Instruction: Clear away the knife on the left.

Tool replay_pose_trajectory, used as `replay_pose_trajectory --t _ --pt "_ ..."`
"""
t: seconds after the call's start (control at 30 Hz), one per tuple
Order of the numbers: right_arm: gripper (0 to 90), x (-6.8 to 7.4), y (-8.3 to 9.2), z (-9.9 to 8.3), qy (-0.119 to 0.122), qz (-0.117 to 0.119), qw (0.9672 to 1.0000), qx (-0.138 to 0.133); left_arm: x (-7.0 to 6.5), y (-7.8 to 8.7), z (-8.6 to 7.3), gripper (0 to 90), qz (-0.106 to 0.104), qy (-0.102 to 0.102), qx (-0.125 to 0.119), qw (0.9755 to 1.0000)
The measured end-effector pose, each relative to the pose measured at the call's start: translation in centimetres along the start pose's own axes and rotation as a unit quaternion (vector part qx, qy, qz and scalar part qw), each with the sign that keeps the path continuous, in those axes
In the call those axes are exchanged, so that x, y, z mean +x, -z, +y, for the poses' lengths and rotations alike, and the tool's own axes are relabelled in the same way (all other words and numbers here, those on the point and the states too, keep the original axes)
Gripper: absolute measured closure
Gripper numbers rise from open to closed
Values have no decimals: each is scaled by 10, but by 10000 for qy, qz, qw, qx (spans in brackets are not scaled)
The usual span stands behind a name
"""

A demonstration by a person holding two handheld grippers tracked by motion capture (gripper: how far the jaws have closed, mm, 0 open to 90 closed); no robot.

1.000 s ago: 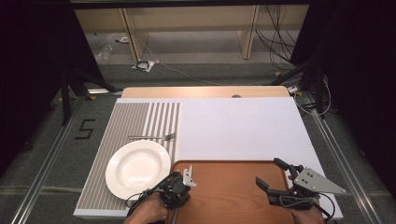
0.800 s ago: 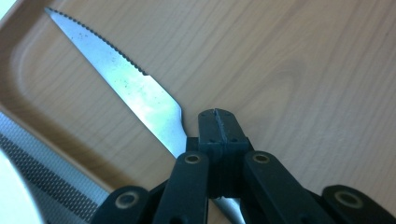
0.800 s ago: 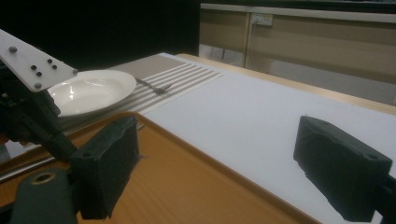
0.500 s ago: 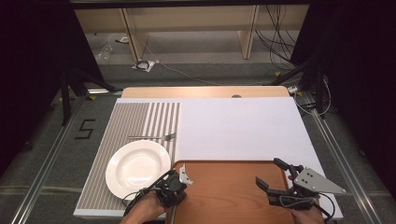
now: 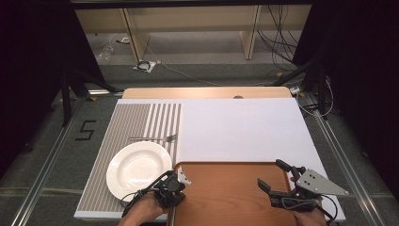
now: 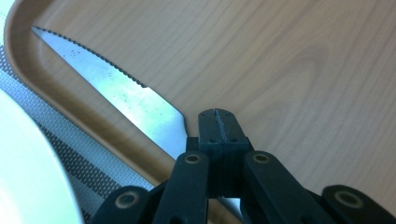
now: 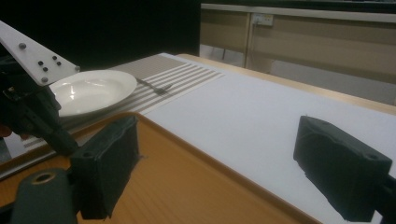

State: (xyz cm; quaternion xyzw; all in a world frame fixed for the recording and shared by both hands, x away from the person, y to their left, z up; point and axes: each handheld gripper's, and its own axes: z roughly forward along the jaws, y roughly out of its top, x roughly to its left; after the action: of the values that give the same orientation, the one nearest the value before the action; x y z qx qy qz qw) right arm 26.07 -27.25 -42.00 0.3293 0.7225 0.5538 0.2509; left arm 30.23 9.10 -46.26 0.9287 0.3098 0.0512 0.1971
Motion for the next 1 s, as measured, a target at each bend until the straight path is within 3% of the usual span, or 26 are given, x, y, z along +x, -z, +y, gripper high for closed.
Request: replay_pose_trajectory --t 0.23,0.37,0.57,0.77,1.0 --pt "151 0 1 0 3 3 10000 18 0 1 -1 887 -54 4 47 10000" --pt "152 0 0 0 -2 12 10000 -10 0 2 -1 814 -188 -44 18 9998" --pt "151 0 0 0 -18 28 10000 -45 1 12 2 633 -337 38 -270 9991" --pt "152 0 0 0 -23 33 10000 -36 8 22 4 461 -246 221 -509 9982" --pt "151 -1 0 -1 -25 28 10000 -41 18 36 5 353 -123 383 -946 9947"
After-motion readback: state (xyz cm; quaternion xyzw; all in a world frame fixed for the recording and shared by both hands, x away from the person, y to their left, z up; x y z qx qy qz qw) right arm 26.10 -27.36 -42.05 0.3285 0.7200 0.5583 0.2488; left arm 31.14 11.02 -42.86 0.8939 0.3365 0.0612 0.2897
